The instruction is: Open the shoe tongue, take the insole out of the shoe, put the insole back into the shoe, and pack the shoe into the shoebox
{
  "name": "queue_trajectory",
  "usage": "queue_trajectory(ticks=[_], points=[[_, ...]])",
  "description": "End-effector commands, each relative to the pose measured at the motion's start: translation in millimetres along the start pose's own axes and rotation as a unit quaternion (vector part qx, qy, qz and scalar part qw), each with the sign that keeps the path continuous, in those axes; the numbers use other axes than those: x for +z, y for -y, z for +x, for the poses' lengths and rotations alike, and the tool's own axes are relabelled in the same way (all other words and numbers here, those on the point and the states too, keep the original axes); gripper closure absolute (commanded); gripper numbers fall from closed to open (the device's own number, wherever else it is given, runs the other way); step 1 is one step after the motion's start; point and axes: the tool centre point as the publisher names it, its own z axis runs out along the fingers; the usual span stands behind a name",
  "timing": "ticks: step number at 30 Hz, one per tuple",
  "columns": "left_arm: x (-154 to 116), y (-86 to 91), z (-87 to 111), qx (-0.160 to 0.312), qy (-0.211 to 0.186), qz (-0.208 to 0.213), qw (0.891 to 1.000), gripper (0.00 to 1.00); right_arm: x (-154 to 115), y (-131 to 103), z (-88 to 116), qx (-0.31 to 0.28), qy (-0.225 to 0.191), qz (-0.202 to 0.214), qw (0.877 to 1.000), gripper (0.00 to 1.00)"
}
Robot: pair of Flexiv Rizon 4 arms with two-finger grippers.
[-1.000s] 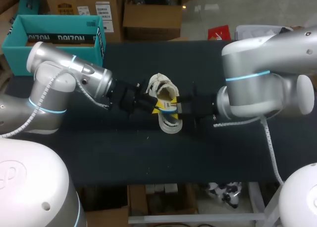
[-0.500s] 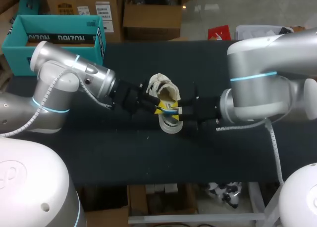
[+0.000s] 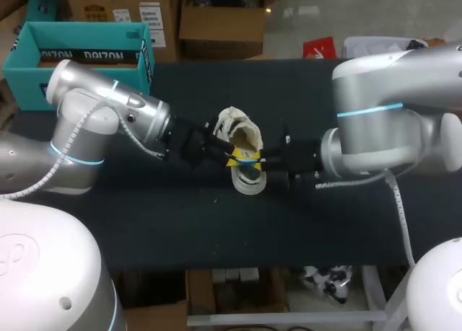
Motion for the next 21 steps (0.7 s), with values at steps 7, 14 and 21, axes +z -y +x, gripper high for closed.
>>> queue_trajectory(ticks=[7, 14, 21], points=[[10.1, -12.1, 0.9, -0.018, -0.006, 0.002, 1.0, 1.0, 14.7, -12.9, 6.5, -0.008, 0.004, -0.01, 1.0, 1.0], [-7.2, 0.2, 0.7, -0.033, -0.002, 0.015, 0.999, 0.0, 17.0, -10.1, 2.2, -0.016, 0.014, -0.027, 0.999, 1.0], [-35.8, 11.2, -6.1, -0.071, -0.003, 0.017, 0.997, 0.0, 17.6, -7.9, -7.4, -0.03, 0.031, -0.047, 0.998, 1.0]])
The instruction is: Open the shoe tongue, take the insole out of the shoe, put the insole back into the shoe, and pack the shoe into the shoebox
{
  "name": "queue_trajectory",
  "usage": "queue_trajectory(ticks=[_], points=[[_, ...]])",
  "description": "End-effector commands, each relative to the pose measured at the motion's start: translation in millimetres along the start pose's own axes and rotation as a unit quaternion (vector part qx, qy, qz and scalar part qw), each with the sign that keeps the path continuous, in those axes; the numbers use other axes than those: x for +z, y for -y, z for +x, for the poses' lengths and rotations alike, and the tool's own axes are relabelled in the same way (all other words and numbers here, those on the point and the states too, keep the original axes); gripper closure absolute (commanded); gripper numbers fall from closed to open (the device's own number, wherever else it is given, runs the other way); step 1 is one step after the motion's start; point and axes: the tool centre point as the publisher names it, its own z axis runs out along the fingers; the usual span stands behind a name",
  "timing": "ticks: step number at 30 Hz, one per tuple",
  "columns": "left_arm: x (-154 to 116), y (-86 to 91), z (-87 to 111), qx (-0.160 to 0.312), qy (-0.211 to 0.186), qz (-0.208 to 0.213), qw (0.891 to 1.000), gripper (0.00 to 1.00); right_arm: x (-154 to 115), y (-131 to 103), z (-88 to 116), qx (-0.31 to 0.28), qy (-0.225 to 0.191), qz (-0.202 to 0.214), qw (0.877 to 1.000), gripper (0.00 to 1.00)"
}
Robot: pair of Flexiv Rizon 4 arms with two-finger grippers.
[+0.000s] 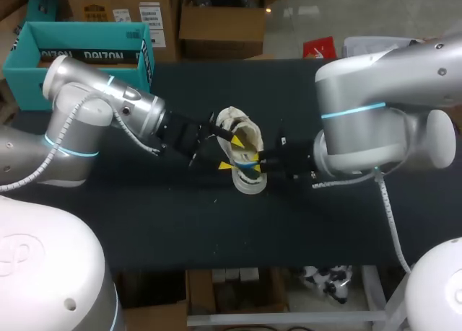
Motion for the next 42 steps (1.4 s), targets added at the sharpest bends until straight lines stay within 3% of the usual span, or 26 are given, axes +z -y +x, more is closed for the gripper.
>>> queue_trajectory(ticks=[1, 13, 25, 26, 27, 32, 39, 42], points=[[-22.5, 14.8, -3.0, -0.024, -0.005, 0.0, 1.0, 0.0, 5.1, 4.3, -0.9, -0.007, 0.017, -0.018, 1.0, 1.0], [-62.2, 32.3, -22.3, -0.117, 0.008, 0.031, 0.993, 0.0, 6.4, -3.6, -15.3, -0.026, 0.058, -0.055, 0.997, 1.0], [-81.5, 45.5, -29.0, -0.159, 0.008, 0.034, 0.987, 0.0, -4.9, -10.4, -17.9, -0.025, 0.067, -0.101, 0.992, 1.0], [-82.2, 46.5, -28.9, -0.161, 0.008, 0.034, 0.986, 0.0, -4.2, -10.7, -18.6, -0.025, 0.068, -0.102, 0.992, 0.78], [-83.0, 47.3, -28.8, -0.165, 0.01, 0.033, 0.986, 0.0, -3.9, -10.6, -19.3, -0.025, 0.07, -0.107, 0.991, 0.71], [-85.9, 49.4, -28.9, -0.176, 0.008, 0.029, 0.984, 0.0, -10.9, -5.1, -18.7, -0.027, 0.072, -0.117, 0.99, 0.56], [-89.7, 49.9, -27.1, -0.192, 0.011, 0.02, 0.981, 0.0, -29.8, 8.9, -15.8, -0.029, 0.072, -0.137, 0.988, 0.57], [-92.4, 50.5, -25.6, -0.196, 0.016, 0.017, 0.98, 0.0, -34.7, 17.0, -13.9, -0.036, 0.067, -0.134, 0.988, 0.7]])
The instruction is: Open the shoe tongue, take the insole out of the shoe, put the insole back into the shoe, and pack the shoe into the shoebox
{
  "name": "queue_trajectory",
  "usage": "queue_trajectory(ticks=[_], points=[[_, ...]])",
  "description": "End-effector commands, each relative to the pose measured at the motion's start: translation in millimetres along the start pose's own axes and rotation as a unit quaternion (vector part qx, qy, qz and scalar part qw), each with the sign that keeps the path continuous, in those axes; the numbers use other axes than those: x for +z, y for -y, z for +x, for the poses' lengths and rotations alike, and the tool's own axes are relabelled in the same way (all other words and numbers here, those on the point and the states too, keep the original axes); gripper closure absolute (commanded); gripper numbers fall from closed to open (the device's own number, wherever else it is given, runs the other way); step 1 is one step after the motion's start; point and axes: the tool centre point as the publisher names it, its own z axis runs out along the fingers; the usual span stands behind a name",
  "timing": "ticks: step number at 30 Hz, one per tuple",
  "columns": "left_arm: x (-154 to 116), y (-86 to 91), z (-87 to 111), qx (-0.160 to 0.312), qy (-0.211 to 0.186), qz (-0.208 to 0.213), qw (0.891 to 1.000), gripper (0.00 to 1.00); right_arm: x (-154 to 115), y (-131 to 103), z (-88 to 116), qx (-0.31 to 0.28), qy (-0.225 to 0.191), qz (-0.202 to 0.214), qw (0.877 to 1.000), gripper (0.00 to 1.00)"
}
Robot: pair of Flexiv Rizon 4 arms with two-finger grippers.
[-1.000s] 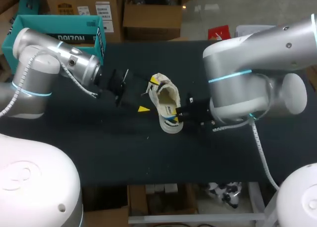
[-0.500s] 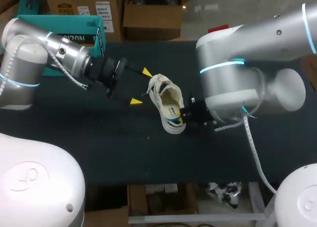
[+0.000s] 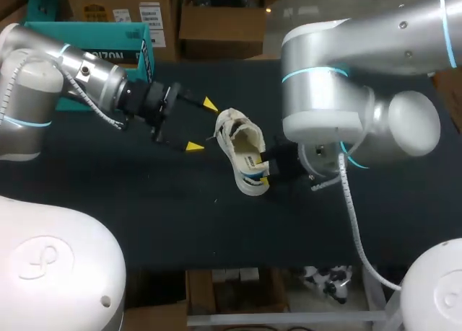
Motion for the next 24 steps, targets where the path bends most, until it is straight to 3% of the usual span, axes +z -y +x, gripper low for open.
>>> queue_trajectory(ticks=[1, 4, 11, 14, 24], points=[[-3.5, 2.9, 4.5, -0.004, 0.009, -0.005, 1.0, 0.0, -13.0, 10.9, 5.0, -0.005, -0.002, -0.004, 1.0, 0.76], [-7.1, 1.3, 5.3, -0.013, 0.013, -0.011, 1.0, 0.0, -11.9, 19.2, 9.7, -0.019, -0.006, 0.01, 1.0, 1.0], [-16.9, -1.8, 6.0, -0.056, 0.017, -0.018, 0.998, 0.0, 10.7, 18.2, 14.6, -0.028, 0.007, 0.029, 0.999, 1.0], [-17.8, -5.2, 3.7, -0.102, 0.003, -0.039, 0.994, 0.0, 21.0, 13.5, 14.2, -0.028, 0.011, 0.031, 0.999, 1.0], [-17.8, -5.2, 3.7, -0.102, 0.003, -0.039, 0.994, 0.0, 46.5, 0.1, 15.9, -0.032, 0.035, 0.025, 0.999, 1.0]])
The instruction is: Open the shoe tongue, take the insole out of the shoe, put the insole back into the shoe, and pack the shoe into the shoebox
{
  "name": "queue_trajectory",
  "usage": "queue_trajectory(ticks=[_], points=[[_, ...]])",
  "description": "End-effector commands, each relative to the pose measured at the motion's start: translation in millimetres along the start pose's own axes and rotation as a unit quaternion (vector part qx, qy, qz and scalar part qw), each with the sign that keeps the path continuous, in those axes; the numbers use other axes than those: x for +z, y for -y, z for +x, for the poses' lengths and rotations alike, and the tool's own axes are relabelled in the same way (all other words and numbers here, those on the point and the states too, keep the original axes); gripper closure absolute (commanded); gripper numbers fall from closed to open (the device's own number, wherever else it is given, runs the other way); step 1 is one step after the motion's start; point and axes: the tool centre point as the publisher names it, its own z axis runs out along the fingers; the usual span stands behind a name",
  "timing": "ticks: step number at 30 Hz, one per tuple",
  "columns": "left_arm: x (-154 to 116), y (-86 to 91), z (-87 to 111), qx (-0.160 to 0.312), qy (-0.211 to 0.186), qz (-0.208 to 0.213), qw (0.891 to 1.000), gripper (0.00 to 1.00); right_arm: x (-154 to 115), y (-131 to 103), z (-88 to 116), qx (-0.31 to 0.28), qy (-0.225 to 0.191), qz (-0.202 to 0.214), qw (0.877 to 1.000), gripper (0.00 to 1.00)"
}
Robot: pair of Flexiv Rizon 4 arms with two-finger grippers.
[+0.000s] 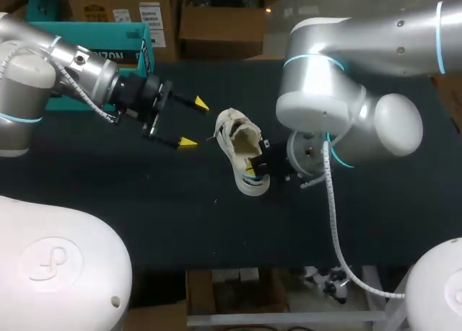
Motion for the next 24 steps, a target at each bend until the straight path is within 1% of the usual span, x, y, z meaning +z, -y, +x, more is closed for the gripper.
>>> queue_trajectory(ticks=[1, 2, 3, 4, 5, 6, 7, 8, 15, 23, 24], points=[[0.4, -0.9, 0.6, 0.0, 0.001, 0.001, 1.0, 0.0, 10.4, -7.1, 4.1, 0.0, 0.044, 0.005, 0.999, 1.0], [0.4, -0.9, 0.6, 0.0, 0.001, 0.001, 1.0, 0.0, 12.0, -8.6, 3.7, 0.0, 0.044, 0.006, 0.999, 1.0], [2.6, -4.2, -3.7, -0.013, 0.03, -0.047, 0.998, 0.0, 13.4, -10.2, 3.3, 0.004, 0.047, 0.004, 0.999, 1.0], [5.2, -11.0, -8.6, -0.036, 0.054, -0.113, 0.991, 0.0, 14.4, -11.4, 2.9, 0.004, 0.047, 0.003, 0.999, 1.0], [8.1, -15.3, -11.6, -0.051, 0.073, -0.166, 0.982, 0.0, 14.8, -12.2, 2.5, 0.004, 0.048, 0.003, 0.999, 1.0], [7.9, -19.1, -15.5, -0.062, 0.087, -0.203, 0.973, 0.0, 15.0, -12.9, 2.1, 0.005, 0.05, 0.002, 0.999, 1.0], [8.8, -20.9, -18.4, -0.067, 0.098, -0.231, 0.966, 0.0, 15.3, -13.6, 1.8, 0.005, 0.051, 0.001, 0.999, 1.0], [10.0, -18.1, -19.9, -0.079, 0.099, -0.223, 0.967, 0.0, 15.2, -14.4, 1.2, 0.004, 0.051, 0.001, 0.999, 1.0], [10.0, -18.1, -19.9, -0.079, 0.099, -0.223, 0.967, 0.0, 14.0, -15.9, 0.9, -0.001, 0.044, 0.0, 0.999, 1.0], [10.0, -18.1, -19.9, -0.079, 0.099, -0.223, 0.967, 0.0, 20.0, -22.5, -0.6, -0.002, 0.052, 0.001, 0.999, 1.0], [9.2, -18.6, -20.5, -0.086, 0.11, -0.23, 0.963, 0.0, 20.2, -22.7, -0.6, -0.001, 0.053, 0.0, 0.999, 1.0]])
